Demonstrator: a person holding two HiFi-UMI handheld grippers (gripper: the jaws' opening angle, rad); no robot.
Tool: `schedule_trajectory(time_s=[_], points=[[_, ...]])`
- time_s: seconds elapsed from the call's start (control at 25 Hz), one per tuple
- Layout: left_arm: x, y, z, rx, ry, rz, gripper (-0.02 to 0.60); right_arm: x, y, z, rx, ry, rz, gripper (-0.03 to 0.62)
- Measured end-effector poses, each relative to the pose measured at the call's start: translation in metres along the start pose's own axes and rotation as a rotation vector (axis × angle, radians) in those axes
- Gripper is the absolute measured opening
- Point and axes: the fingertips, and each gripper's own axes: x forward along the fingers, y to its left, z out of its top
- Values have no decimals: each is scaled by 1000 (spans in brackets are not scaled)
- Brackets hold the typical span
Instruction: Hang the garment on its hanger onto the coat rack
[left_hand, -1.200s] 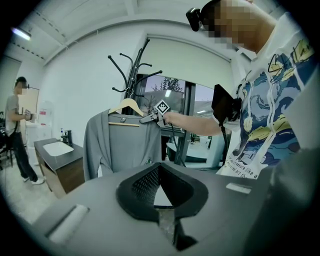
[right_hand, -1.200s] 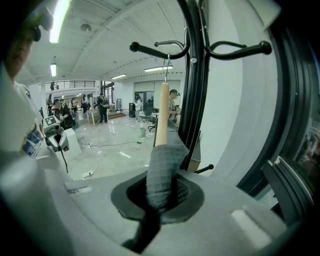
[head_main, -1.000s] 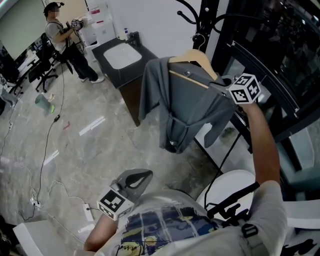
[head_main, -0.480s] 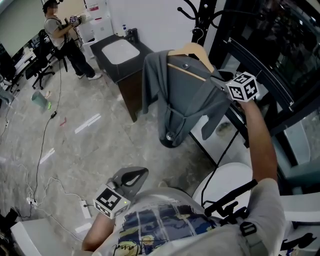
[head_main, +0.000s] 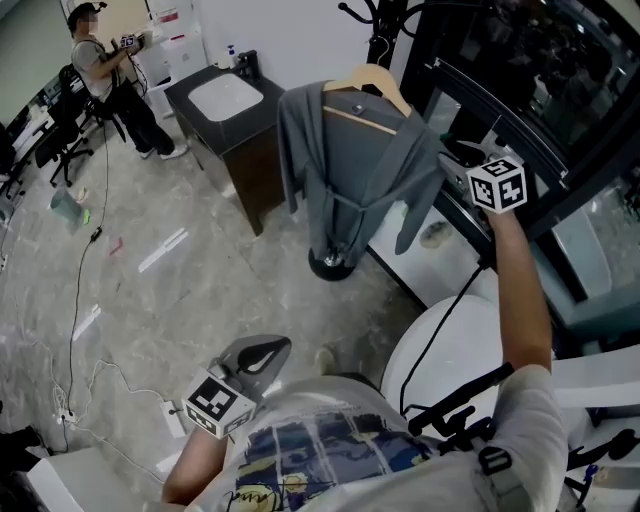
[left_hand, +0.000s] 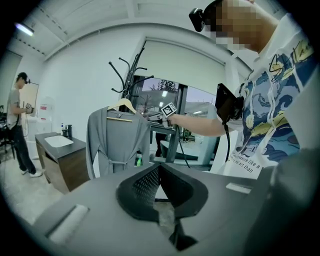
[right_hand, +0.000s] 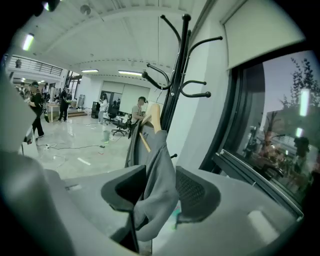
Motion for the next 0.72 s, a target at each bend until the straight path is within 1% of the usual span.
schedule_trajectory(time_s=[0.12, 0.32, 0.56, 0.64, 0.72], points=[[-11, -10, -7, 4, -5, -28, 3, -28, 26, -18, 16, -6, -31, 181], [-30, -29, -20, 6, -11, -72, 3, -75, 101, -52, 19, 5, -44, 169], [-47, -49, -32, 13, -12, -119, 3, -130, 200, -76, 78, -43, -31, 67], [-53, -57, -37, 20, -10, -135, 3, -149, 231, -81, 129, -74, -15, 26], [-59, -64, -40, 26, -12, -145, 3, -168, 256, -81, 183, -112, -9, 16]])
